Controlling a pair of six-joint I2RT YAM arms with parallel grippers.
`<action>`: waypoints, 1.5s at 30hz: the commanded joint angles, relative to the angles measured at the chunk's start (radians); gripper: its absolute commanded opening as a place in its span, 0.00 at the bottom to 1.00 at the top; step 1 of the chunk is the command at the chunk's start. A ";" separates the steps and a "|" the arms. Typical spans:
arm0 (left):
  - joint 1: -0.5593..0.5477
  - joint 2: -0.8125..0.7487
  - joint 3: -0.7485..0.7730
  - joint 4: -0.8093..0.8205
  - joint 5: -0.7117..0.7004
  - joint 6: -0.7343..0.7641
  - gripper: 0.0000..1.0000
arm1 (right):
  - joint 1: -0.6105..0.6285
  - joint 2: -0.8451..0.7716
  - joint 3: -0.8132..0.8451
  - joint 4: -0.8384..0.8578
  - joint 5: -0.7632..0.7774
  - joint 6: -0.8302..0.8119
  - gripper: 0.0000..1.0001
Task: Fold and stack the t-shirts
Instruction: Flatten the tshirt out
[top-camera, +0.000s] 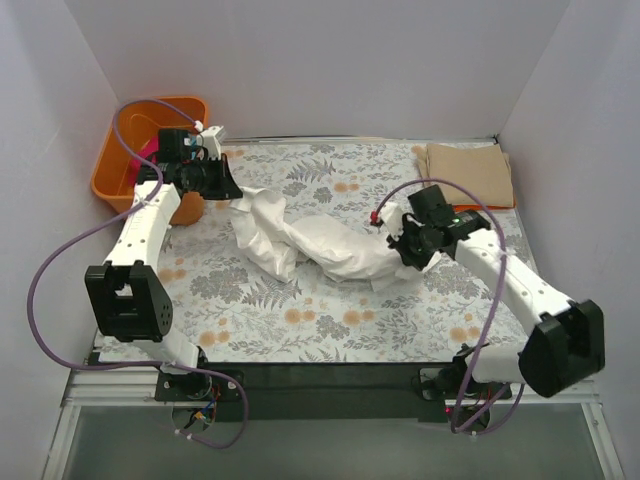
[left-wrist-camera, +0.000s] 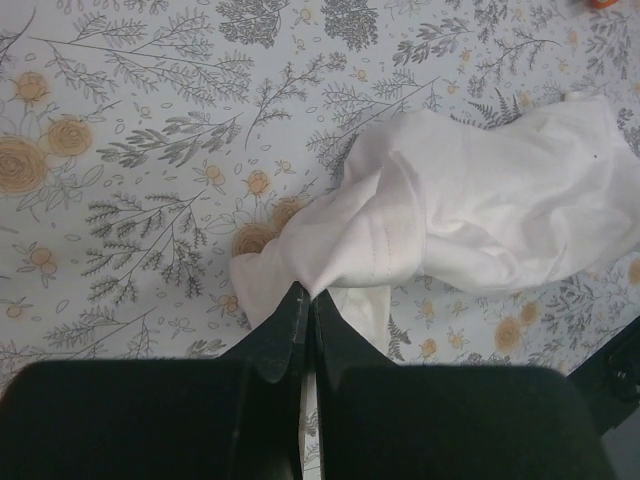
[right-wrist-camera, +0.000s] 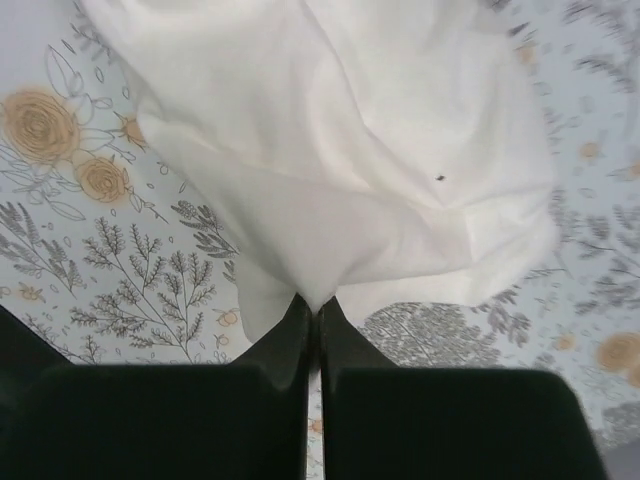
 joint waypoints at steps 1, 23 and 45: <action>0.025 -0.100 0.000 -0.017 0.023 0.021 0.00 | -0.041 -0.142 0.130 -0.138 -0.087 -0.064 0.01; 0.077 0.289 0.789 0.357 -0.104 -0.154 0.00 | -0.399 0.411 1.242 0.069 -0.015 -0.031 0.01; 0.126 -0.798 -0.498 -0.415 0.223 0.700 0.00 | -0.309 -0.152 0.151 -0.019 -0.144 -0.463 0.01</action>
